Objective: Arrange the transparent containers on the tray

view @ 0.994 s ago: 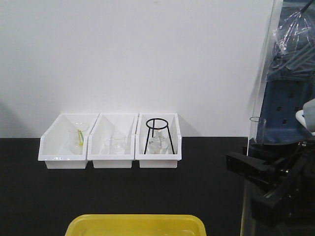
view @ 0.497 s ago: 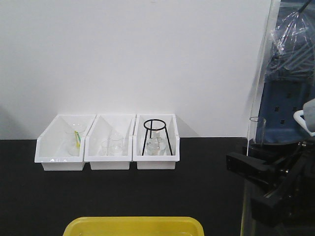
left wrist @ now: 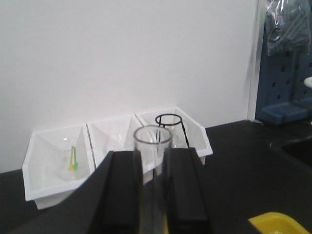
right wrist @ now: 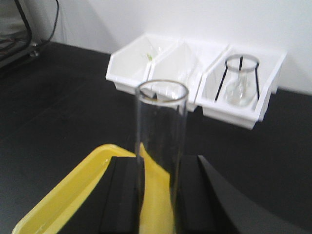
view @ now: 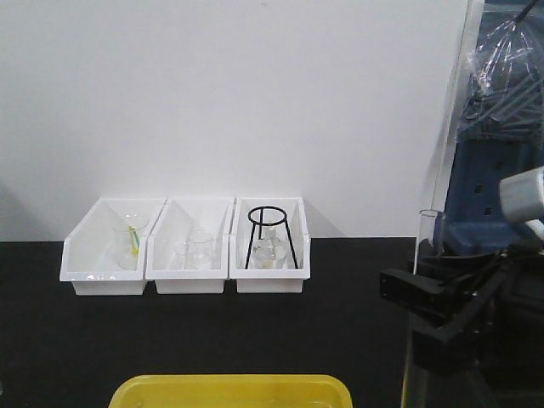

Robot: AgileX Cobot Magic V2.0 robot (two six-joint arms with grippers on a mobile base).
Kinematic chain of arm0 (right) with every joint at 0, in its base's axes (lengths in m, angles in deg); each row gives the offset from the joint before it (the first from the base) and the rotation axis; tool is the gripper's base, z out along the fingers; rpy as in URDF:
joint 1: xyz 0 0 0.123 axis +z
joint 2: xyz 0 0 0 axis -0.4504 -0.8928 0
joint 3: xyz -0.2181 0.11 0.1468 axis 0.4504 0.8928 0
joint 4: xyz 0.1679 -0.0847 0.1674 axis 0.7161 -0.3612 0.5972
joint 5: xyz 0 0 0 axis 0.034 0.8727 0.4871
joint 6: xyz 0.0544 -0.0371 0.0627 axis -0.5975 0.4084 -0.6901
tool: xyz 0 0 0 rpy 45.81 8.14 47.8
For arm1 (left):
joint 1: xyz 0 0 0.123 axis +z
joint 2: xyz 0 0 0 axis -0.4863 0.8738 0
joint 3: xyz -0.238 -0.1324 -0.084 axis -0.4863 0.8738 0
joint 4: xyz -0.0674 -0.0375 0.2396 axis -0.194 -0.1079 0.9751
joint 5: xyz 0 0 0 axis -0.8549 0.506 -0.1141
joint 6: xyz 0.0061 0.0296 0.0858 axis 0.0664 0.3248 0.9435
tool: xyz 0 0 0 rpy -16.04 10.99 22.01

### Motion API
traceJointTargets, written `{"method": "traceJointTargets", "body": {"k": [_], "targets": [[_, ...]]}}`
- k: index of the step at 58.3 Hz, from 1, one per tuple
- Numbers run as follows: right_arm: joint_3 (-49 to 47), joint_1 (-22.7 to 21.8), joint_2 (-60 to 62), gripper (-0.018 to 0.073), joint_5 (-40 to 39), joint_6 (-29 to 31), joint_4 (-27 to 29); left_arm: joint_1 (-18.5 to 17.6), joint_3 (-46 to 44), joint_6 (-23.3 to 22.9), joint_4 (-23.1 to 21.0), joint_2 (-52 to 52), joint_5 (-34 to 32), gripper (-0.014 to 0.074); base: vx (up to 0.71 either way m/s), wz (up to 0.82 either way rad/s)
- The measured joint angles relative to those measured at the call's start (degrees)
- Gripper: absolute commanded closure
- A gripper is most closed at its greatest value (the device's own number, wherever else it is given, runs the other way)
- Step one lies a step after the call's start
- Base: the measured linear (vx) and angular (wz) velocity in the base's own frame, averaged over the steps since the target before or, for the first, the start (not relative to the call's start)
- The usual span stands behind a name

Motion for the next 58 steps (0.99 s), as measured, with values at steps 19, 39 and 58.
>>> {"method": "traceJointTargets", "body": {"k": [19,39,58], "targets": [[0.00,0.00,-17.88,0.0484,-4.04,-2.15,8.58,-5.66,-3.70,-0.17,-0.05,17.12,2.34,0.0461,0.00,0.00],[0.00,0.00,-32.64,0.0484,-7.37,15.09,29.43,-8.53,-11.23,-3.75,-7.65,42.14,4.89,0.0457,0.00,0.00],[-0.06,0.00,-41.14,0.0466,-8.47,26.47,41.13,-8.53,-11.98,-4.72,-13.38,53.29,6.44,0.0442,0.00,0.00]]}}
